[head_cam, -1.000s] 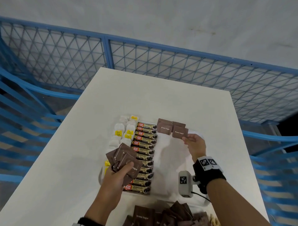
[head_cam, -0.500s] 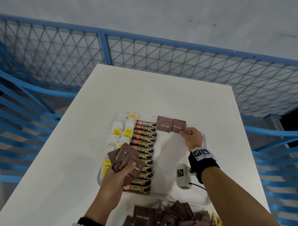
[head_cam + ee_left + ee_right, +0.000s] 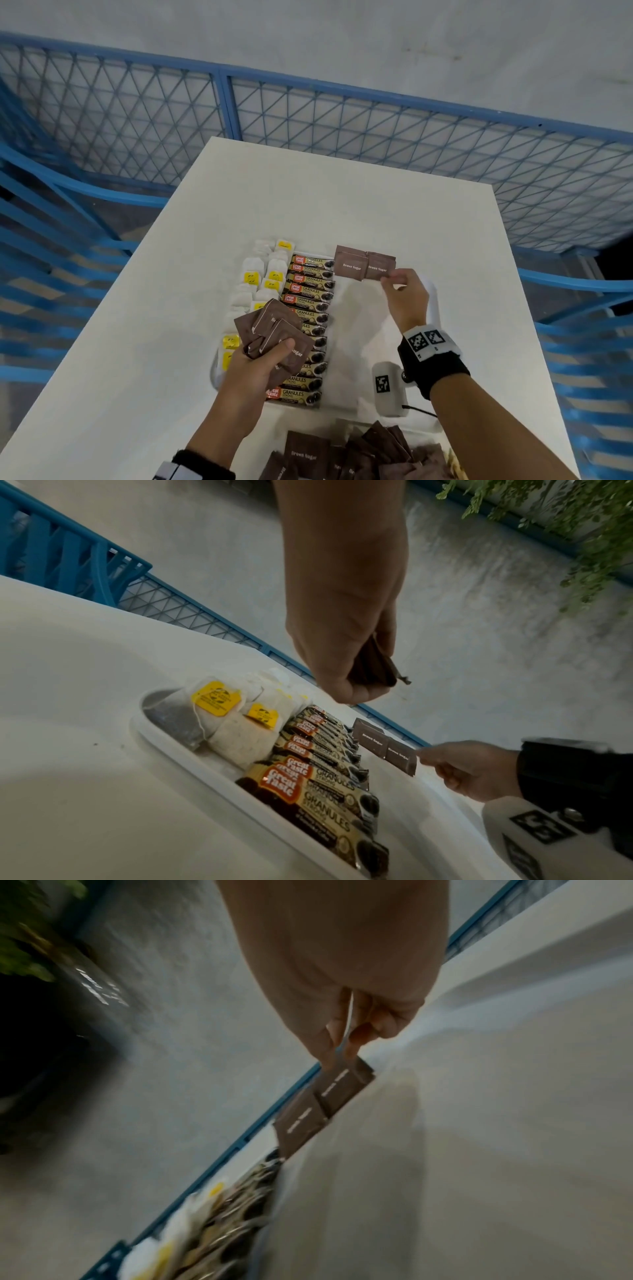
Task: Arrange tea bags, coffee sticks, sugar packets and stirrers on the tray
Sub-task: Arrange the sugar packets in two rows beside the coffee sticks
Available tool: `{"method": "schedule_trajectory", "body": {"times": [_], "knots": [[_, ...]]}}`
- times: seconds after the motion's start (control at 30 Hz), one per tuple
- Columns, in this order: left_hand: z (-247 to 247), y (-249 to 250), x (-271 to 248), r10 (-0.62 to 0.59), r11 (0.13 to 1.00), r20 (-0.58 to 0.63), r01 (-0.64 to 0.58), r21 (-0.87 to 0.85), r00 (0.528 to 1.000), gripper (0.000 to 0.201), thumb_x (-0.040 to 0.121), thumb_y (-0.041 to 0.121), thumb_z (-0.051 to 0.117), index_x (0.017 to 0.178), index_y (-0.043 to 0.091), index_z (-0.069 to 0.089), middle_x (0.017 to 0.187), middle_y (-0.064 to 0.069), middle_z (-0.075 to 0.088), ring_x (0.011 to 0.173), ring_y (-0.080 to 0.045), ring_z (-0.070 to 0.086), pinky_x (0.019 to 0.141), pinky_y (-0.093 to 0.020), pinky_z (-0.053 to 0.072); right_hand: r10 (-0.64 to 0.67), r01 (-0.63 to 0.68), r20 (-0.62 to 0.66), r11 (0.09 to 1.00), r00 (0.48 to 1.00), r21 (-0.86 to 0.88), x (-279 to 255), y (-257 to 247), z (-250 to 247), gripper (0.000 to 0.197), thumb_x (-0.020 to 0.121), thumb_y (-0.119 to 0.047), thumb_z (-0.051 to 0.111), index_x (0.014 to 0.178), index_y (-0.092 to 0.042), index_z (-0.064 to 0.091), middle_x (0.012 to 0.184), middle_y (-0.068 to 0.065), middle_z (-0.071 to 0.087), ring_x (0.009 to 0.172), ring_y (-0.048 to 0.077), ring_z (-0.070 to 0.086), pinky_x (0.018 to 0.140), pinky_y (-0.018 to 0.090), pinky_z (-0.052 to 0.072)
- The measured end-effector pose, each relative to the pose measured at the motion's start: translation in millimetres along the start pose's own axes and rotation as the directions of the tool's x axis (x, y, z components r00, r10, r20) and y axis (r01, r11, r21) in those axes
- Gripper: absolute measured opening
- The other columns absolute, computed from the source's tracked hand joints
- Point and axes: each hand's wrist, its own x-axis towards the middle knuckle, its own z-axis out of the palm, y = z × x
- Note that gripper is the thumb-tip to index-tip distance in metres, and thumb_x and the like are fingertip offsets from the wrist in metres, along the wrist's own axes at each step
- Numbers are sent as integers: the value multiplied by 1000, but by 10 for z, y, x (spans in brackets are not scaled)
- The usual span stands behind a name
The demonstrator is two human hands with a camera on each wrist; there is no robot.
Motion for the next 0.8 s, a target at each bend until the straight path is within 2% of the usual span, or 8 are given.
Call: {"method": "schedule_trajectory", "body": {"times": [0.07,0.13,0.2,0.3,0.37,0.57,0.73,0.8], "knots": [[11,2,-7,-2,1000,8,2,-1,1000,22,81,-4,63,93,13,67,78,-2,75,74,-15,71,59,-26,57,-30,31,125,999,992,-6,-216,-135,1,4,87,-16,62,89,-13,62,83,-4,62,72,9,54,64,10,40],[19,1,-18,-5,1000,20,5,0,1000,24,80,-5,63,98,9,67,81,-5,75,73,-15,71,59,-27,57,-67,66,309,998,949,14,-464,-278,-6,7,88,-23,62,85,-17,62,78,-7,62,67,3,53,63,10,40],[21,4,-35,-4,1000,25,4,3,1000,27,78,-4,65,103,8,66,85,-7,75,76,-16,72,61,-28,58,-92,63,535,995,840,72,-718,-417,-44,13,90,-29,58,86,-18,63,76,-7,64,61,1,53,61,12,40],[13,19,-72,14,1000,41,-14,-4,999,27,78,-1,65,104,7,67,91,-10,75,83,-20,71,67,-31,57,-62,-30,797,995,601,100,-1046,-508,-95,17,87,-33,61,90,-17,62,73,-12,62,61,-1,55,55,12,41],[5,28,-105,21,1000,48,-20,-8,999,25,79,3,65,104,6,67,94,-12,74,88,-24,70,69,-32,58,-57,-55,842,993,537,103,-1198,-495,-88,16,82,-27,69,90,-16,62,73,-10,61,63,2,56,54,14,43],[-12,37,-178,45,997,34,-43,-58,998,27,80,20,64,106,13,66,96,-9,73,90,-23,67,55,-19,52,-57,-154,801,971,596,183,-1372,-492,-73,12,85,-9,65,83,-13,54,77,1,60,65,10,59,59,23,51],[-57,28,-183,50,998,1,-50,-25,999,19,84,10,63,102,13,68,93,-8,75,87,-23,68,76,-35,51,-40,-272,756,920,654,284,-1376,-519,-132,8,87,0,58,87,-6,54,79,5,63,61,14,64,63,26,55],[-66,24,-184,49,999,-3,-49,-20,999,17,84,7,63,99,14,69,89,-6,75,83,-21,69,76,-35,52,-37,-284,734,908,678,308,-1365,-510,-136,7,85,2,60,86,-4,57,75,6,64,60,12,64,63,23,54]]}}
